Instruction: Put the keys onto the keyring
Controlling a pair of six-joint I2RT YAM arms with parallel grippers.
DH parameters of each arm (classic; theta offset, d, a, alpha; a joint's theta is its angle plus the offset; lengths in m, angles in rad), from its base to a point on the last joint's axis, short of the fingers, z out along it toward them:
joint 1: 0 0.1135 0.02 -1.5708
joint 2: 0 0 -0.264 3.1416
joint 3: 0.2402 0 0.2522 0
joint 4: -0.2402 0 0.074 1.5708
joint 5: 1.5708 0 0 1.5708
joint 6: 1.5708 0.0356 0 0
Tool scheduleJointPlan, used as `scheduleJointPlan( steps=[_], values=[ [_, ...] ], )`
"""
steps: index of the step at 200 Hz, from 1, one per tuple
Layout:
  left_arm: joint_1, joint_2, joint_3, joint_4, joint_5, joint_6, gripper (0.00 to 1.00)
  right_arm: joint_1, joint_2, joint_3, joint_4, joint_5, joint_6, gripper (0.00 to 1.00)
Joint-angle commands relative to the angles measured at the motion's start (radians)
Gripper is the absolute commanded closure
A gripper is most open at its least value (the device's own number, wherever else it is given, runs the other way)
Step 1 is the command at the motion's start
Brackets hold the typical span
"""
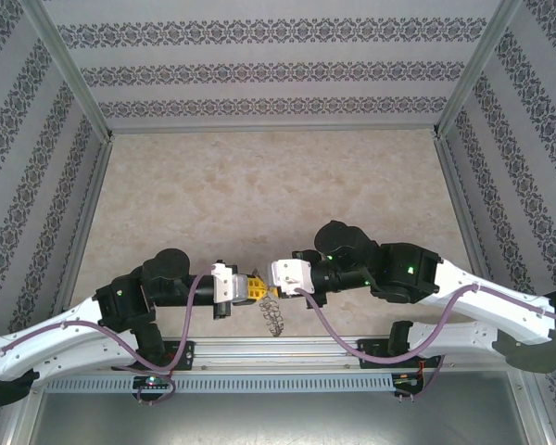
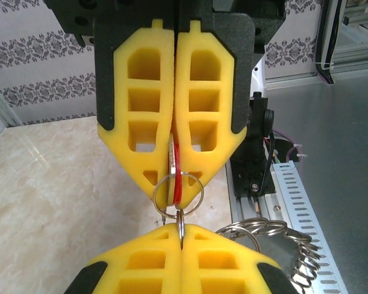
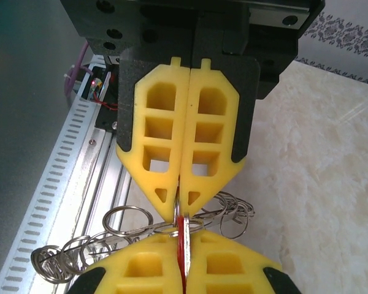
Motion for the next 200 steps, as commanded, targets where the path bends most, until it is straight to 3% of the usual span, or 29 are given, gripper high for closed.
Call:
scheduleJointPlan(
  steps=[1, 20, 27, 42, 62, 70, 77, 142, 200],
  values=[
    [-0.008, 0.003, 0.012, -0.012, 0.009, 0.009, 1.00, 0.010, 0.001, 0.056, 0.042, 0.011, -0.019, 1.00],
    [-0.008, -0.001, 0.004, -0.009, -0.021, 0.005, 1.00, 0.003, 0.001, 0.061, 0.044, 0.030, -0.016, 1.00],
    [-0.008, -0.001, 0.000, -0.007, -0.046, 0.000, 0.92, -0.007, 0.003, 0.063, 0.042, 0.037, -0.009, 1.00],
    [-0.008, -0.003, -0.016, 0.019, -0.123, -0.019, 0.63, -0.054, 0.015, 0.075, 0.038, 0.043, 0.013, 1.00],
    [-0.008, -0.020, -0.061, 0.068, -0.257, -0.062, 0.40, -0.143, 0.044, 0.099, 0.024, 0.014, 0.040, 1.00],
    [-0.007, -0.035, -0.083, 0.086, -0.311, -0.078, 0.14, -0.182, 0.062, 0.109, 0.021, -0.005, 0.051, 1.00],
    [-0.008, -0.052, -0.104, 0.102, -0.353, -0.091, 0.01, -0.214, 0.079, 0.122, 0.021, -0.014, 0.060, 1.00],
    [-0.008, -0.167, -0.185, 0.093, -0.615, -0.193, 0.00, -0.482, 0.430, 0.302, 0.050, -0.081, 0.098, 1.00],
    [-0.008, -0.133, -0.186, 0.036, -0.751, -0.278, 0.00, -0.561, 0.801, 0.567, 0.074, -0.110, 0.138, 1.00]
  ],
)
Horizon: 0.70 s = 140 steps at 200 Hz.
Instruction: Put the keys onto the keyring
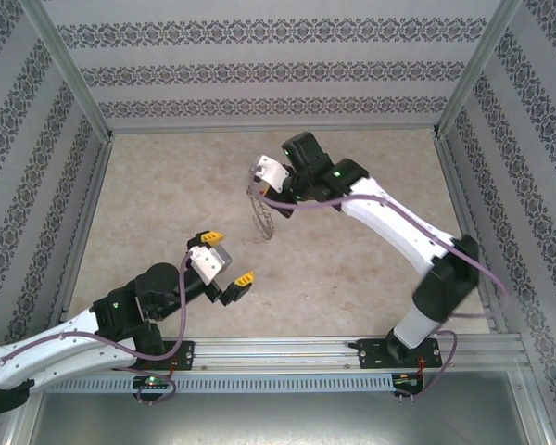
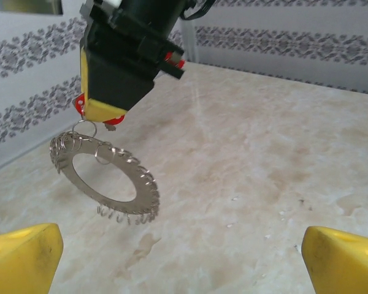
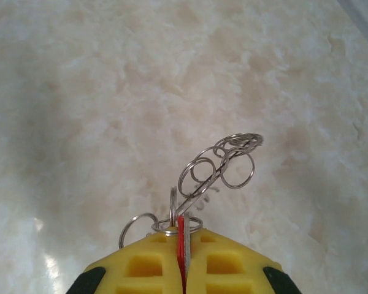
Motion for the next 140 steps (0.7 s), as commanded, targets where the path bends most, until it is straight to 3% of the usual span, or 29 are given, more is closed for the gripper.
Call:
scheduleJointPlan(
  steps=[1, 26, 51, 140],
  values=[
    [-0.007, 0.000, -0.013, -0.020, -0.087, -0.056, 0.00, -0.021, 0.085, 0.110, 0.041, -0.051, 0.046, 1.00],
    [-0.008, -0.014, -0.023, -0.003, -0.093, -0.066, 0.00, -0.038, 0.167, 0.145, 0.069, -0.071, 0.078, 1.00],
    [-0.007, -0.014, -0.021, -0.019, -0.115, -0.054, 0.00, -0.041, 0.170, 0.065, 0.128, -0.088, 0.117, 1.00],
    [-0.007, 0.052, -0.005, 0.048, -0.084, -0.030, 0.00, -0.047, -0.072, -0.548, 0.435, -0.097, 0.302, 1.00]
  ],
)
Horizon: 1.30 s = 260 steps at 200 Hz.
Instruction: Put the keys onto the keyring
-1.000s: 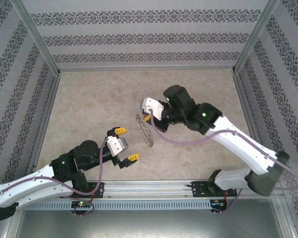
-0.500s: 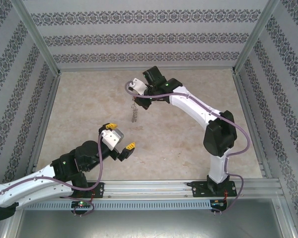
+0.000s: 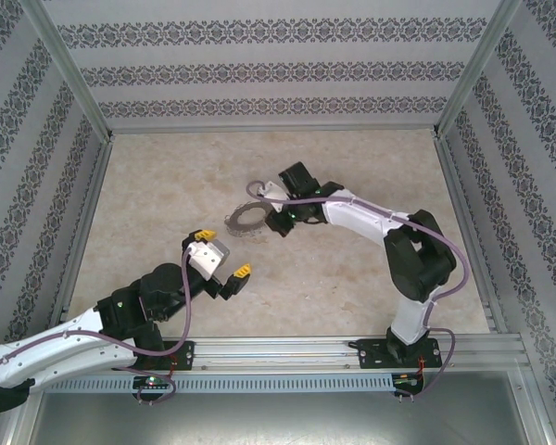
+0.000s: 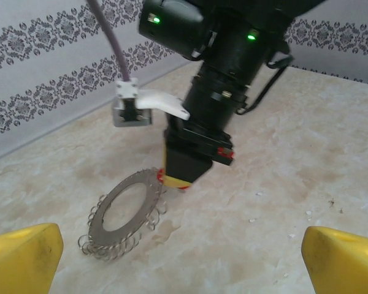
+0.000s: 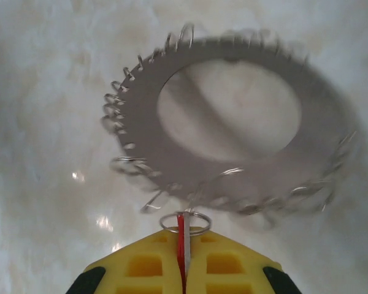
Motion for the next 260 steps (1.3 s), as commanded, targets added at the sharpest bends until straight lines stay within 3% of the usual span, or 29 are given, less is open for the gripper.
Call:
scheduleJointPlan(
  steps=[1, 48, 82, 92, 110, 120, 141, 181, 210, 260],
  values=[
    [-0.007, 0.034, 0.011, 0.050, 0.000, 0.009, 0.00, -0.009, -0.097, -0.124, 0.135, -0.032, 0.083, 1.00],
    [0.012, 0.145, -0.029, 0.194, 0.062, -0.114, 0.00, -0.012, -0.177, -0.367, 0.296, -0.043, 0.195, 0.85],
    [0.057, 0.221, -0.021, 0.215, 0.082, -0.183, 0.00, -0.012, -0.323, -0.447, 0.278, 0.068, 0.190, 0.69],
    [0.089, 0.235, -0.016, 0.207, 0.104, -0.202, 0.00, -0.015, -0.387, -0.459, 0.250, 0.117, 0.173, 0.59],
    [0.188, 0.250, -0.004, 0.179, 0.164, -0.232, 0.00, -0.024, -0.512, -0.485, 0.212, 0.199, 0.146, 0.31],
    [0.289, 0.260, -0.002, 0.168, 0.229, -0.262, 0.00, -0.038, -0.596, -0.513, 0.213, 0.236, 0.136, 0.03],
    [0.516, 0.296, -0.001, 0.167, 0.336, -0.324, 0.00, -0.106, -0.752, -0.586, 0.261, 0.280, 0.134, 0.02],
    [0.746, 0.314, -0.038, 0.224, 0.198, -0.311, 0.00, -0.335, -0.921, -0.746, 0.453, 0.329, 0.176, 0.02],
    [0.888, 0.265, -0.112, 0.300, 0.129, -0.295, 0.00, -0.516, -0.893, -0.826, 0.648, 0.316, 0.232, 0.02],
    [1.031, 0.244, -0.210, 0.432, 0.047, -0.258, 0.00, -0.565, -0.666, -0.845, 0.879, 0.391, 0.113, 0.02]
  ],
)
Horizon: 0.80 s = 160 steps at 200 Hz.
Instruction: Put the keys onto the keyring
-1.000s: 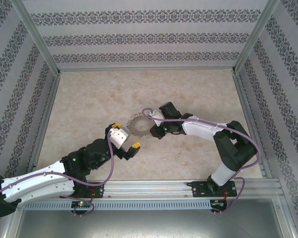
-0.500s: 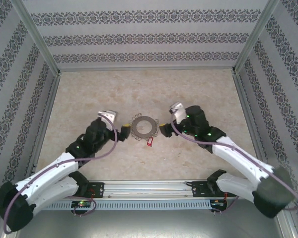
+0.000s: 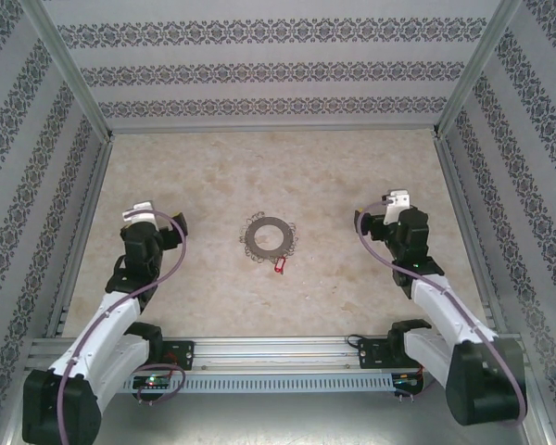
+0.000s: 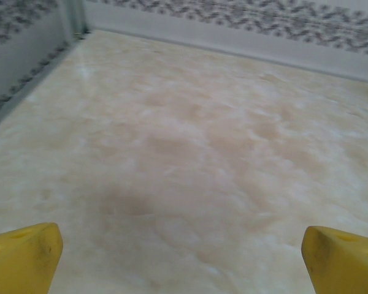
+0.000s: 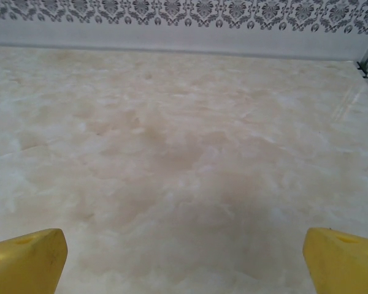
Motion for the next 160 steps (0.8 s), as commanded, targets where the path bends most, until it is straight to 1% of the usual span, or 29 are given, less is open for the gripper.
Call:
scheduleJointPlan(
  steps=[1, 23, 34, 43, 52, 59, 63, 73, 80, 85, 91, 99, 108, 120, 132, 136, 145, 160],
  values=[
    [0.051, 0.016, -0.030, 0.146, -0.058, 0.023, 0.00, -0.022, 0.108, 0.000, 0.186, 0.039, -0.056, 0.02],
    [0.072, 0.116, -0.059, 0.298, -0.091, 0.081, 0.00, -0.026, 0.225, 0.035, 0.256, 0.030, -0.061, 0.02],
    [0.086, 0.182, -0.059, 0.358, -0.098, 0.095, 0.00, -0.035, 0.266, 0.065, 0.237, -0.001, -0.043, 0.02],
    [0.089, 0.237, -0.059, 0.411, -0.094, 0.107, 0.00, -0.034, 0.295, 0.060, 0.258, -0.026, -0.048, 0.02],
    [0.091, 0.288, -0.059, 0.462, -0.084, 0.118, 0.00, -0.032, 0.318, 0.033, 0.291, -0.005, -0.041, 0.02],
    [0.091, 0.323, -0.064, 0.510, -0.071, 0.132, 0.00, -0.031, 0.321, 0.010, 0.354, 0.013, -0.043, 0.02],
    [0.091, 0.342, -0.068, 0.540, -0.063, 0.139, 0.00, -0.029, 0.309, 0.002, 0.358, 0.012, -0.061, 0.02],
    [0.091, 0.393, -0.076, 0.619, -0.049, 0.161, 0.00, -0.032, 0.307, -0.010, 0.380, 0.027, -0.040, 0.02],
    [0.091, 0.425, -0.076, 0.662, -0.036, 0.177, 0.00, -0.038, 0.324, -0.020, 0.411, 0.006, -0.030, 0.02],
    [0.091, 0.450, -0.074, 0.688, -0.025, 0.186, 0.00, -0.039, 0.352, -0.030, 0.473, -0.012, -0.032, 0.02],
    [0.099, 0.476, -0.060, 0.683, -0.006, 0.183, 0.00, -0.037, 0.398, -0.036, 0.533, -0.020, -0.037, 0.02],
    [0.101, 0.514, -0.042, 0.669, 0.015, 0.183, 0.00, -0.034, 0.443, -0.034, 0.582, 0.009, -0.024, 0.02],
    [0.101, 0.563, -0.039, 0.730, 0.027, 0.202, 0.00, -0.043, 0.470, -0.019, 0.570, 0.012, -0.011, 0.02],
    [0.104, 0.559, 0.001, 0.633, 0.073, 0.190, 0.00, -0.048, 0.497, -0.017, 0.598, 0.022, -0.003, 0.02],
    [0.107, 0.596, 0.001, 0.676, 0.114, 0.191, 0.00, -0.048, 0.491, -0.002, 0.556, 0.051, 0.004, 0.02],
    [0.109, 0.612, -0.006, 0.702, 0.141, 0.193, 0.00, -0.048, 0.492, 0.001, 0.554, 0.053, 0.010, 0.02],
    [0.108, 0.680, -0.038, 0.837, 0.175, 0.201, 0.00, -0.056, 0.496, 0.003, 0.556, 0.062, 0.022, 0.02],
    [0.110, 0.822, -0.077, 1.082, 0.163, 0.209, 0.00, -0.060, 0.495, 0.005, 0.548, 0.060, 0.026, 0.02]
  ],
)
